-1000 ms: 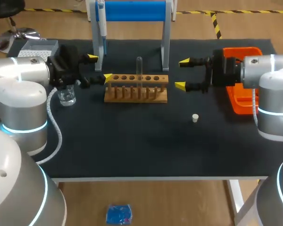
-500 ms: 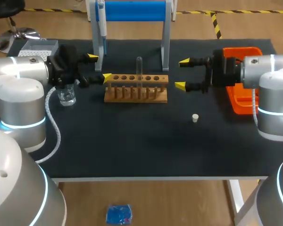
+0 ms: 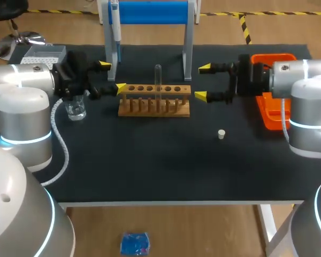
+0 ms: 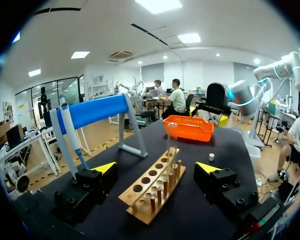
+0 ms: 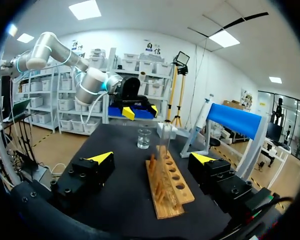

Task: Invert the test tube, pick up the pipette, mount the tip to pipette, aspirate from beaker and dispense into the tube, eject the tip, return the pipette, and cap with the stopper.

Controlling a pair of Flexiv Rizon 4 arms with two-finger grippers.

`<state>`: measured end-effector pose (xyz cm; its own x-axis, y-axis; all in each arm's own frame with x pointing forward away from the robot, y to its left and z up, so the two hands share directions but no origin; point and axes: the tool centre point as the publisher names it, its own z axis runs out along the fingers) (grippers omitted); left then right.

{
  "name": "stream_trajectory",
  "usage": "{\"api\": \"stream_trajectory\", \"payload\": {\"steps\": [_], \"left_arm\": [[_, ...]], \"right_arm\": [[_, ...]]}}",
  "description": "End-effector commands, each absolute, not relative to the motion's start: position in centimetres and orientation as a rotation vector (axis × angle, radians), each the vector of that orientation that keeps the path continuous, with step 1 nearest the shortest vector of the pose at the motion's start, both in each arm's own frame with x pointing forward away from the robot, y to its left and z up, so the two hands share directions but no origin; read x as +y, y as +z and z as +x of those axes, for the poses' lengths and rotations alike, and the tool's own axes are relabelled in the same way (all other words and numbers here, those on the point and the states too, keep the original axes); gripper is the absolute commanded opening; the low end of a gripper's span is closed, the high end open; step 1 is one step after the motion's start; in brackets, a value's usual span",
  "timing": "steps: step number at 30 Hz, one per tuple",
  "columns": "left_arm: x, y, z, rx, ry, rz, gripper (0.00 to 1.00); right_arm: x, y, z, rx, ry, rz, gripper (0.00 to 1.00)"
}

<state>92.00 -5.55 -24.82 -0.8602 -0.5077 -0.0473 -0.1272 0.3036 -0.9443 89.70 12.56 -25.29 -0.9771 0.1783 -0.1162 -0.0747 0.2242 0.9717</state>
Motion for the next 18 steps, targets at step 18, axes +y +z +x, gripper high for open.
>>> {"api": "stream_trajectory", "payload": {"steps": [18], "left_arm": [[-5.7, -24.9, 92.0, 2.234, -1.575, -0.572, 1.00]], "right_arm": [[18.5, -25.5, 93.8, 2.245, 2.097, -0.031, 1.00]]}}
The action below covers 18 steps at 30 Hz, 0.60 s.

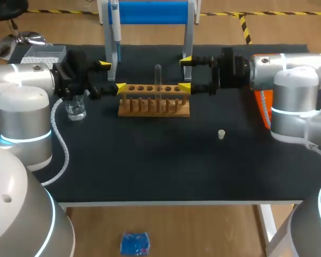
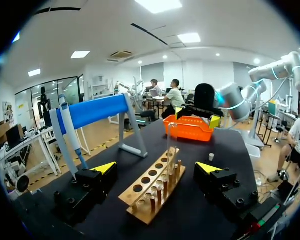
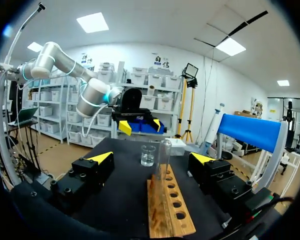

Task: Invert the test tube, pick up the pipette, mount the tip to pipette, aspirate from beaker and dispense into the tube, eject the tip, return the pipette, and cap with the stopper.

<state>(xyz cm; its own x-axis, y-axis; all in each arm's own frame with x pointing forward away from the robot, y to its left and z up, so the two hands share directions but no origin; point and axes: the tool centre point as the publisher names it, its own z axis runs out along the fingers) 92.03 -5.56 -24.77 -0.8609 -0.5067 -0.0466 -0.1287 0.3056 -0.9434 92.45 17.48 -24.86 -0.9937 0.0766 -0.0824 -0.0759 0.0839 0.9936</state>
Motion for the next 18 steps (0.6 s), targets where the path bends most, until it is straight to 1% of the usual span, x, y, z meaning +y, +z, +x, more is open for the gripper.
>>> {"api": "stream_trajectory", "payload": {"steps": [1, 18], "left_arm": [[-5.7, -24.9, 92.0, 2.234, -1.575, -0.572, 1.00], [-5.7, -24.9, 92.0, 2.234, -1.575, -0.572, 1.00]], "right_arm": [[18.8, -25.5, 93.9, 2.243, 2.111, -0.028, 1.00], [22.0, -26.3, 94.5, 2.259, 2.238, -0.048, 1.00]]}}
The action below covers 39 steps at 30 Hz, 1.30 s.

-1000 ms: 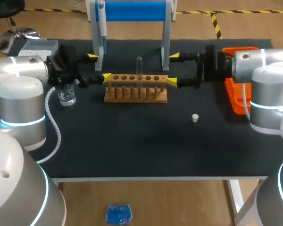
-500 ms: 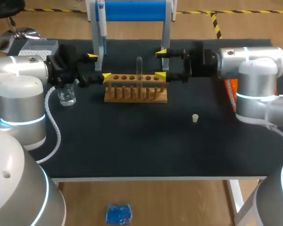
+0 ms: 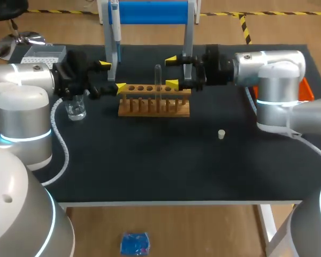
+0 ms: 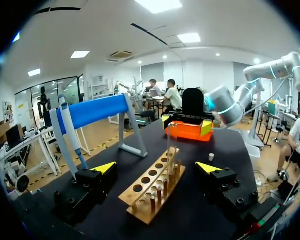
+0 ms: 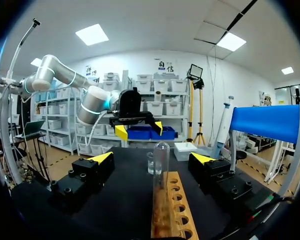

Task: Invert the test tube, pick up the pipette, mount the tip to pipette, aspirate from beaker and dispense into the tube, eject the tip, return the pipette, and cap with the stopper.

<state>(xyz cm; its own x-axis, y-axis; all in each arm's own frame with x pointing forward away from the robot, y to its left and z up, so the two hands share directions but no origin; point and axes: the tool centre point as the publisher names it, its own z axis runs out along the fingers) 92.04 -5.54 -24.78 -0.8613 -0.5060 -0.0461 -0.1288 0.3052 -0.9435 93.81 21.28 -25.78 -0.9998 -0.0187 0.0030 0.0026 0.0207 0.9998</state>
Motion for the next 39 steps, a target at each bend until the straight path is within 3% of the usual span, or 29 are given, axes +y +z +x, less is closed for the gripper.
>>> {"api": "stream_trajectory", "payload": {"steps": [1, 25, 32, 36, 39], "left_arm": [[-5.7, -24.9, 92.0, 2.234, -1.575, -0.572, 1.00], [-5.7, -24.9, 92.0, 2.234, -1.575, -0.572, 1.00], [-5.7, -24.9, 92.0, 2.234, -1.575, -0.572, 1.00], [-5.7, -24.9, 92.0, 2.234, -1.575, -0.572, 1.00], [-5.7, -24.9, 92.0, 2.234, -1.575, -0.572, 1.00]], "right_arm": [[22.1, -26.4, 94.5, -2.195, -2.185, 0.048, 1.00], [24.6, -28.3, 94.8, -2.156, -2.180, 0.041, 1.00], [24.7, -28.3, 95.0, -2.143, -2.174, 0.061, 0.71], [24.6, -28.3, 95.1, -2.139, -2.173, 0.069, 0.69], [24.6, -28.3, 95.2, -2.139, -2.168, 0.079, 0.73]]}}
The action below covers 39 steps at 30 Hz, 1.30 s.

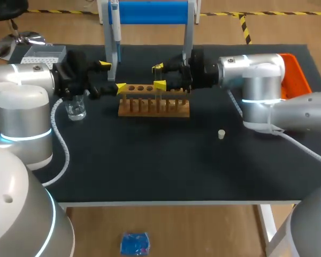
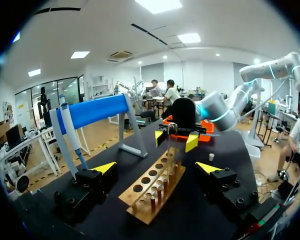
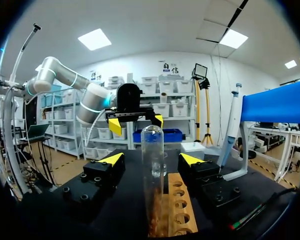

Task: Invert the test tube, pick up the pipette, mount the tip to pipette, aspirate from beaker and dispense into the tube, eject the tip, return the pipette, and cap with the stopper.

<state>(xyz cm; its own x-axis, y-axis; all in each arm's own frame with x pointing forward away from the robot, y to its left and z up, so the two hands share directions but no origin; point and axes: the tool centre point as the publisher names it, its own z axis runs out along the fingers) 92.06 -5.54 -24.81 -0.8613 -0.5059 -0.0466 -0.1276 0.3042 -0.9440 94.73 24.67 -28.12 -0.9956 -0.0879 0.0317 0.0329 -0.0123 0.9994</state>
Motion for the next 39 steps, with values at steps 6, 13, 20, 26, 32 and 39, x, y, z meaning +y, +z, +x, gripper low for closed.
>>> {"api": "stream_trajectory", "payload": {"steps": [6, 13, 20, 26, 32, 39], "left_arm": [[-5.66, -24.93, 91.98, 2.234, -1.575, -0.572, 1.00], [-5.66, -24.93, 91.98, 2.234, -1.575, -0.572, 1.00], [-5.66, -24.93, 91.98, 2.234, -1.575, -0.572, 1.00], [-5.66, -24.93, 91.98, 2.234, -1.575, -0.572, 1.00], [-5.66, -24.93, 91.98, 2.234, -1.575, -0.572, 1.00], [-5.66, -24.93, 91.98, 2.234, -1.575, -0.572, 1.00]], "right_arm": [[24.67, -28.31, 95.14, -2.138, -2.152, 0.103, 0.65], [24.76, -28.36, 95.12, -2.135, -2.140, 0.118, 0.53], [24.81, -28.38, 95.12, -2.135, -2.133, 0.122, 0.43], [24.78, -28.43, 95.09, -2.132, -2.136, 0.112, 0.29], [24.72, -28.47, 95.01, -2.129, -2.138, 0.106, 0.00], [24.67, -28.34, 94.86, -2.128, -2.142, 0.104, 0.00]]}}
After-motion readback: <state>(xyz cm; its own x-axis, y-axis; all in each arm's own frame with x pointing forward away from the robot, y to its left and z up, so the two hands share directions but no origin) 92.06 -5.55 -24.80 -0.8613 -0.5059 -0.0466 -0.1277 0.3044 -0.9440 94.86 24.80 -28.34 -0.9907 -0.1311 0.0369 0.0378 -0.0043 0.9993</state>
